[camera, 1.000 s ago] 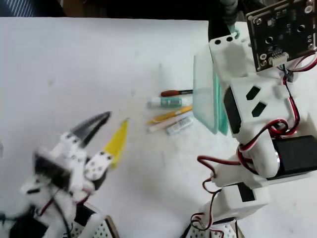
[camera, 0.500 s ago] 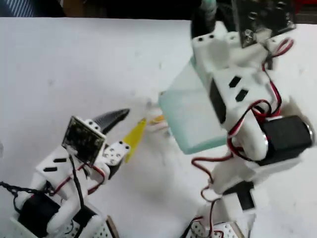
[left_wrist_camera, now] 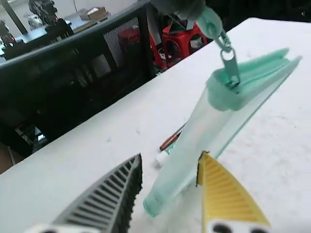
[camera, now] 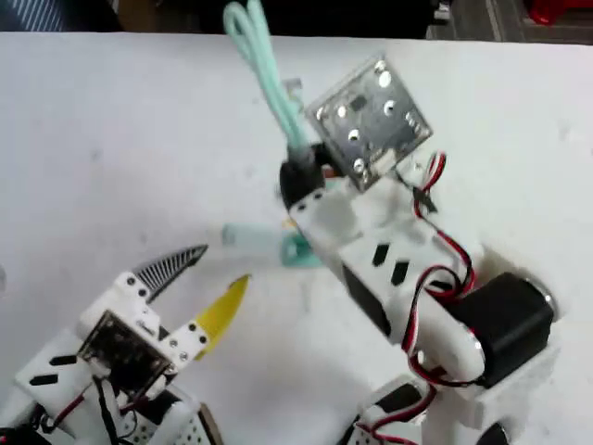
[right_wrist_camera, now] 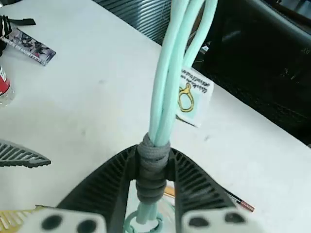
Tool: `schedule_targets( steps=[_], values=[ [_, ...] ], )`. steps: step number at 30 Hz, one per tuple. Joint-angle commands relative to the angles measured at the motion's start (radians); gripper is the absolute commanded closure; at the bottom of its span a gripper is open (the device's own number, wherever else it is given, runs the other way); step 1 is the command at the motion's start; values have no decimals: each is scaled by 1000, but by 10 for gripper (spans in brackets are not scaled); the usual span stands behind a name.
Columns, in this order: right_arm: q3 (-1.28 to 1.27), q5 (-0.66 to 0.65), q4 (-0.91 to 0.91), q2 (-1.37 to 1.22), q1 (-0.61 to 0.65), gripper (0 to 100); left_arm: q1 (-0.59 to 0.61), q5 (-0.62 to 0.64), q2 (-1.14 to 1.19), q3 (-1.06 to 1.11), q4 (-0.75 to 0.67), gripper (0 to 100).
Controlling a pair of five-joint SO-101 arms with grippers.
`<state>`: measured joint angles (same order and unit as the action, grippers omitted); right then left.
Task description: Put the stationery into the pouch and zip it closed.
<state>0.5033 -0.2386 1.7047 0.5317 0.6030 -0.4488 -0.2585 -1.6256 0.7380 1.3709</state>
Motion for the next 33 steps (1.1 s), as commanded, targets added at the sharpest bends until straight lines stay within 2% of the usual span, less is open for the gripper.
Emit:
schedule_targets(
  steps=[1, 5, 9, 17, 21, 26, 33],
  values=[
    [-81, 5, 13, 77, 33, 981, -5, -35, -4, -35, 75, 793],
    [-114, 8, 13, 133, 99, 981, -67, -46, -4, -25, 83, 793],
    [-117, 6, -19, 160, 122, 981, -182, 54, -4, 35, 54, 793],
    [-124, 5, -134, 150, 111, 981, -196, 83, -59, -2, 74, 797],
    [-124, 8, -170, 82, 87, 981, -111, 78, -177, -40, 98, 797],
    [-121, 14, -206, -1, 88, 981, -5, 86, -206, 58, 84, 793],
    [-120, 14, -222, -10, 96, 981, 93, 83, -206, 203, -72, 793]
  ],
)
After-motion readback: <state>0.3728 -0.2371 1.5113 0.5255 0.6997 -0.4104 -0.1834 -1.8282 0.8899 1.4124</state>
